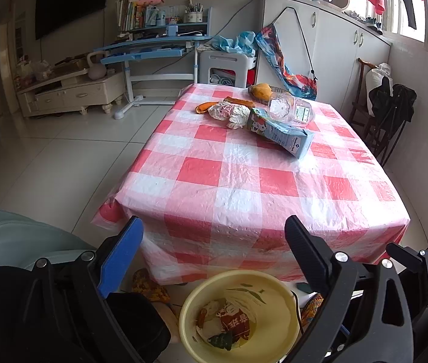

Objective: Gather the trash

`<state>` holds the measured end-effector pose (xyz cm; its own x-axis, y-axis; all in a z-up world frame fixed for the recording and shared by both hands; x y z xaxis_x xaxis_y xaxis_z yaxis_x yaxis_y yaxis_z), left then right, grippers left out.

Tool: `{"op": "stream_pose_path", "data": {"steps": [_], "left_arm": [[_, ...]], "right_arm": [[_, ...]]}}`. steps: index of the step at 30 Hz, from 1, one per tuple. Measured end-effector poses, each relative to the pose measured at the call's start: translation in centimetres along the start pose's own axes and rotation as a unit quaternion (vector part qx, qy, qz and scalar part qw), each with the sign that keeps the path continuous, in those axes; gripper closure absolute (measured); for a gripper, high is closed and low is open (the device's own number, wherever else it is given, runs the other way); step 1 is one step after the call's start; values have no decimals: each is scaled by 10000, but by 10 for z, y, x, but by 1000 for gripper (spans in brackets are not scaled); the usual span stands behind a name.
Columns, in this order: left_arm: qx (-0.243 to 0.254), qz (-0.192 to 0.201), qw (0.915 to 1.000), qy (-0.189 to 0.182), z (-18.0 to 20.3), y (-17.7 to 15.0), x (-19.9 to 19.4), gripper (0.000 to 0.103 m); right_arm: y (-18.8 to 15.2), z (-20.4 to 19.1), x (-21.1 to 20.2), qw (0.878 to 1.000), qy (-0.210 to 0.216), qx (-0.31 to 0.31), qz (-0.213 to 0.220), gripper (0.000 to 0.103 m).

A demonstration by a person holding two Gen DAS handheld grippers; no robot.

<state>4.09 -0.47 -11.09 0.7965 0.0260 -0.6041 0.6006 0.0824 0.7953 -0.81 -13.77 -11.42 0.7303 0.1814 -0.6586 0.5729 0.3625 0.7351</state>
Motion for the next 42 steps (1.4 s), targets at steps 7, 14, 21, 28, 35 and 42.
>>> {"op": "stream_pose_path", "data": {"steps": [7,14,21,28,35,42], "left_arm": [[0,2,10000,-2,1,1,1,12],[5,8,10000,-1,1,1,1,12],[16,19,10000,-10,2,3,1,11],[79,28,10000,-49,4,5,0,11],[104,38,9999,-93,6,4,2,11],[130,36,9998,-123,7,3,3,11]], "right_arm": [[1,1,-1,10000,-24,24,38,8],[1,2,-2,10000,-40,27,48,8],[1,3,-2,9999,-71,50,60,8],[2,2,-2,9999,-81,32,52,8],[2,1,-2,9999,-94,13,47,8],[2,0,-2,9999,-102,5,56,8]]}}
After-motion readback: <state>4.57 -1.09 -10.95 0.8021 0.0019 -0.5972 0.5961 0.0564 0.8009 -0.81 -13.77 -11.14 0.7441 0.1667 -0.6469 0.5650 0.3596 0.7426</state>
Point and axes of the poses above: each gripper's, at about its wrist camera, not at the fingertips, and x roughly the way its jaws point, z to its right, y to its top, the point moved 4 cm from there along x, roughly the way its jaws point, and after that the axes turned 4 degrees about z, right-handed, at the moved point
